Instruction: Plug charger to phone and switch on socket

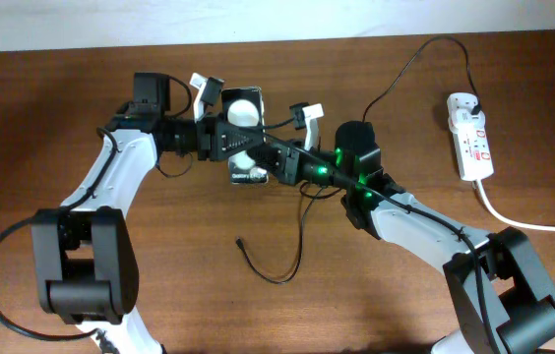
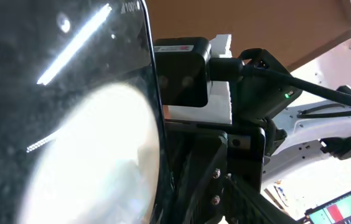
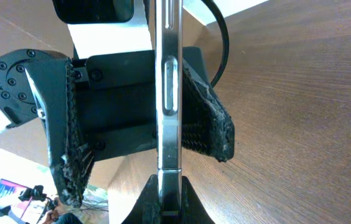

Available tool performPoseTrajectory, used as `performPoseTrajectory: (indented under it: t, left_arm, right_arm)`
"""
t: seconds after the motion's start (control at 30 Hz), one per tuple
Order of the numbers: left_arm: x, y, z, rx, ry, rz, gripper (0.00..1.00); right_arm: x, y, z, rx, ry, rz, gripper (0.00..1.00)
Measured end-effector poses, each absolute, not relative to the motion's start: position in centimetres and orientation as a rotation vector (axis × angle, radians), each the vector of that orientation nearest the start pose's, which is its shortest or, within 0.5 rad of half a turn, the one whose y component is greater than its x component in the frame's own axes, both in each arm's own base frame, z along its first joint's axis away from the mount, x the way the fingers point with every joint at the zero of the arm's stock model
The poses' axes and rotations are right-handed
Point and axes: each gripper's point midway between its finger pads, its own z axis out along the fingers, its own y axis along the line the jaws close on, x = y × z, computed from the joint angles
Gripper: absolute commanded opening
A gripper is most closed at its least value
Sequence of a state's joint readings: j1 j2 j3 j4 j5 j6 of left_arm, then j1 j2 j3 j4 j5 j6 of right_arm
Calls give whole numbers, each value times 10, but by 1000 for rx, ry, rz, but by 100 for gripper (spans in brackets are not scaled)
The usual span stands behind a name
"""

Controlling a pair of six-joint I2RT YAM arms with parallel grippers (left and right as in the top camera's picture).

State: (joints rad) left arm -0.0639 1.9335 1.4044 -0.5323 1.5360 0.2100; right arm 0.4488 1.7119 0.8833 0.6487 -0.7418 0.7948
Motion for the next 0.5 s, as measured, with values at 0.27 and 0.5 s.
performPoseTrajectory:
  t: [0.27, 0.5]
  left_arm:
    - [388, -196, 222, 749, 1835, -1772, 22]
    - [386, -193, 231, 753, 1791, -1812, 0]
  right_arm:
    - [369, 307, 203, -270, 1948, 1510, 4]
    - [366, 309, 211, -286, 1945, 1532, 21]
